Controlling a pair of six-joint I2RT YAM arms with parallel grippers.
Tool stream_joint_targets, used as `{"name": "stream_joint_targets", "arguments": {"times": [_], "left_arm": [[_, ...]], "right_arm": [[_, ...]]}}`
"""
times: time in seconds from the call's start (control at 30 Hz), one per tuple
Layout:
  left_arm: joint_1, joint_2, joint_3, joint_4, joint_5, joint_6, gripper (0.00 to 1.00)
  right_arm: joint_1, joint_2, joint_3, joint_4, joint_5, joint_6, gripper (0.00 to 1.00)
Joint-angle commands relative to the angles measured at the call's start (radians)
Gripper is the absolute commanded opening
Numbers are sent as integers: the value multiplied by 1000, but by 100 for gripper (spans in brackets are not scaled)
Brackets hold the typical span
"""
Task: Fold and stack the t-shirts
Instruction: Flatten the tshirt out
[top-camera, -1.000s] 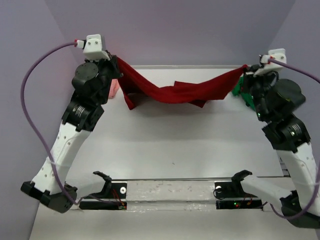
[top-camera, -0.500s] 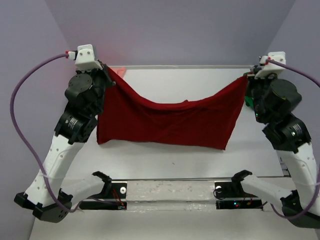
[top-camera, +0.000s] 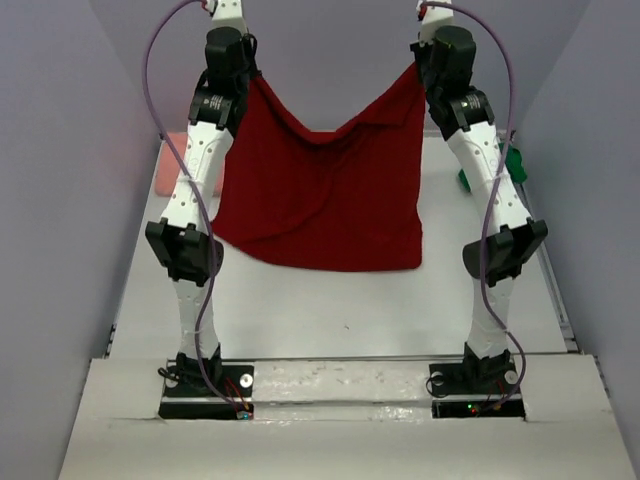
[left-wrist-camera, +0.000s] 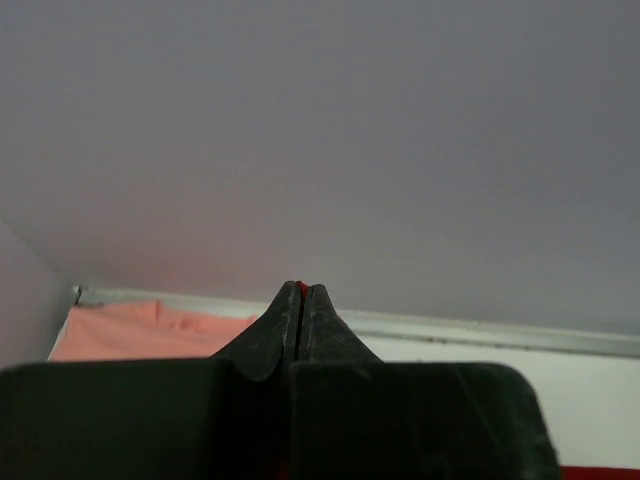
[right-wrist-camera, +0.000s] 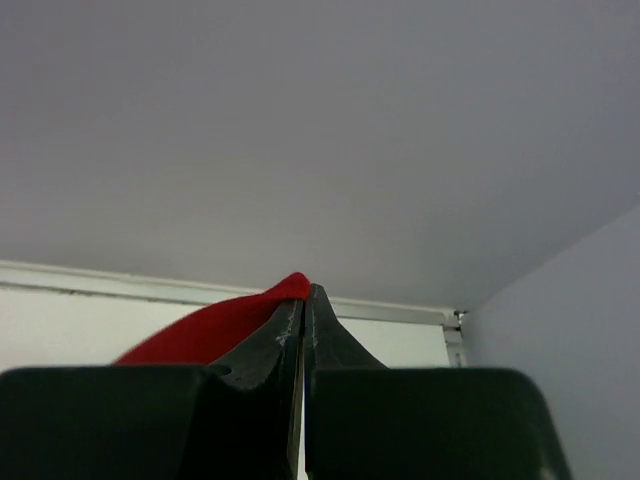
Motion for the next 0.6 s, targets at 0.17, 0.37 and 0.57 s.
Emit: {"name": "stream_joint_targets", "arguments": {"times": [0.17,0.37,0.57], "left_arm": [[84,8,272,27,64,34,0],[12,-225,115,68,5,94,0],[-122,-415,80,57,-116,156,0]], "right_arm": [[-68,-4,244,25,-54,-78,0],[-19,-194,150,76,-5,-139,0],[208,-433,22,198,156,-321,0]]}}
